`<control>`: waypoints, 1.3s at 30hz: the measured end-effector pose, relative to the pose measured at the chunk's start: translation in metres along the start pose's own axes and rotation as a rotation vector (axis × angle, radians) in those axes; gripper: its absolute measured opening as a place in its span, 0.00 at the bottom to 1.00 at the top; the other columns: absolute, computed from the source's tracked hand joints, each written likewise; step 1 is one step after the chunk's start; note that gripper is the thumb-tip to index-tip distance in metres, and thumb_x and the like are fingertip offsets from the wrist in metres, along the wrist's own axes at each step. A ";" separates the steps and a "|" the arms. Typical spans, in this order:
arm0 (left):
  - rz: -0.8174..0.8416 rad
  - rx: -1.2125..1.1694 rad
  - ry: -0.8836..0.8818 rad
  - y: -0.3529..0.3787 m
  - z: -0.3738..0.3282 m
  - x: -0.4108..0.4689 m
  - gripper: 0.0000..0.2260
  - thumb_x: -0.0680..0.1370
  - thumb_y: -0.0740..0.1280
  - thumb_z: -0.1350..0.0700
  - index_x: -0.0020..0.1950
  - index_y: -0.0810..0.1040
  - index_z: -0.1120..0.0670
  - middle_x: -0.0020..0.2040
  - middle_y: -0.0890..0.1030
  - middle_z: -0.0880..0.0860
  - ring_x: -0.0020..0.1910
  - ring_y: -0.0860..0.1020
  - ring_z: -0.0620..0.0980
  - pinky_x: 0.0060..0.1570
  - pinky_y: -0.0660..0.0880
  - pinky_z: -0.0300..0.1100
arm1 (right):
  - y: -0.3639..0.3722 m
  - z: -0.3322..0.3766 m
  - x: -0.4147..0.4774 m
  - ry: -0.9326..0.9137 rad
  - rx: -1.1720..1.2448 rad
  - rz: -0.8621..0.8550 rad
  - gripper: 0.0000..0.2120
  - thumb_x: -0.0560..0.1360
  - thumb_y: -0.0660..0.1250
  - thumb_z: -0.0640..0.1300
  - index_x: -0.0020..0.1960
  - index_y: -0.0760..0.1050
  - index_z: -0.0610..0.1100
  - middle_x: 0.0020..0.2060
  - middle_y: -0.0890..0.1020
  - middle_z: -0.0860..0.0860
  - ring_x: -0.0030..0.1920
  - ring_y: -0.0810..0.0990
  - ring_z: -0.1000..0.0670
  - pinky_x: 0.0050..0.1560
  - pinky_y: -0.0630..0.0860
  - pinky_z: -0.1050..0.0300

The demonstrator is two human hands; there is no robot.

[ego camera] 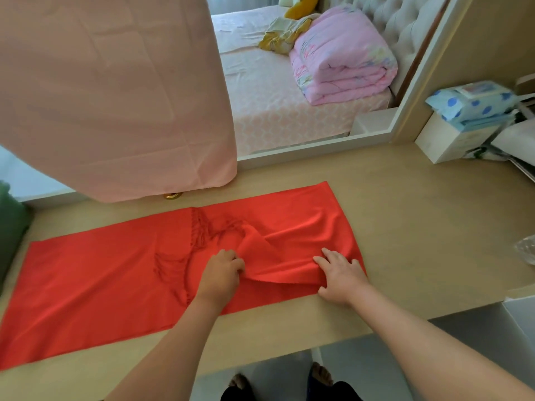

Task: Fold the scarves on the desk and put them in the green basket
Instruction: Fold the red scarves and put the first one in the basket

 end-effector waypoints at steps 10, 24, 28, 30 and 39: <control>0.281 -0.074 -0.279 0.048 0.003 -0.045 0.24 0.65 0.67 0.39 0.58 0.77 0.48 0.58 0.69 0.49 0.54 0.68 0.52 0.56 0.71 0.45 | 0.002 0.044 0.002 -0.253 -0.016 -0.128 0.31 0.73 0.66 0.55 0.75 0.62 0.56 0.73 0.61 0.48 0.71 0.62 0.46 0.69 0.63 0.48; 0.025 -0.109 -0.286 0.019 0.009 -0.032 0.09 0.78 0.58 0.52 0.49 0.77 0.50 0.44 0.79 0.48 0.46 0.76 0.53 0.45 0.67 0.49 | -0.013 0.049 0.006 -0.377 0.098 -0.277 0.17 0.77 0.60 0.52 0.62 0.80 0.56 0.65 0.76 0.52 0.62 0.73 0.47 0.58 0.70 0.49; 0.559 -0.011 -0.359 0.042 0.025 -0.056 0.13 0.80 0.59 0.45 0.42 0.77 0.49 0.43 0.82 0.48 0.47 0.79 0.50 0.50 0.72 0.44 | -0.014 0.049 0.007 -0.380 0.076 -0.158 0.25 0.74 0.51 0.65 0.54 0.83 0.56 0.61 0.75 0.56 0.60 0.72 0.52 0.58 0.71 0.52; 0.588 -0.110 -0.518 0.039 0.036 -0.064 0.20 0.80 0.59 0.39 0.37 0.78 0.50 0.37 0.81 0.46 0.40 0.78 0.47 0.46 0.74 0.41 | -0.022 0.051 0.014 -0.354 0.106 -0.145 0.29 0.75 0.51 0.68 0.47 0.84 0.52 0.53 0.78 0.56 0.54 0.76 0.52 0.54 0.73 0.53; 0.117 -0.198 -0.512 -0.004 0.067 0.014 0.05 0.79 0.63 0.54 0.49 0.78 0.51 0.49 0.83 0.53 0.52 0.80 0.56 0.50 0.75 0.48 | -0.088 0.105 0.085 -0.347 0.190 -0.273 0.13 0.80 0.58 0.49 0.58 0.79 0.53 0.55 0.79 0.52 0.58 0.78 0.47 0.56 0.75 0.53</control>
Point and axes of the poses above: each hand's wrist, its own x-axis towards the middle knuckle, its own y-axis out of the palm, z = x × y, the point moved 8 cm from there along x, towards the middle knuckle
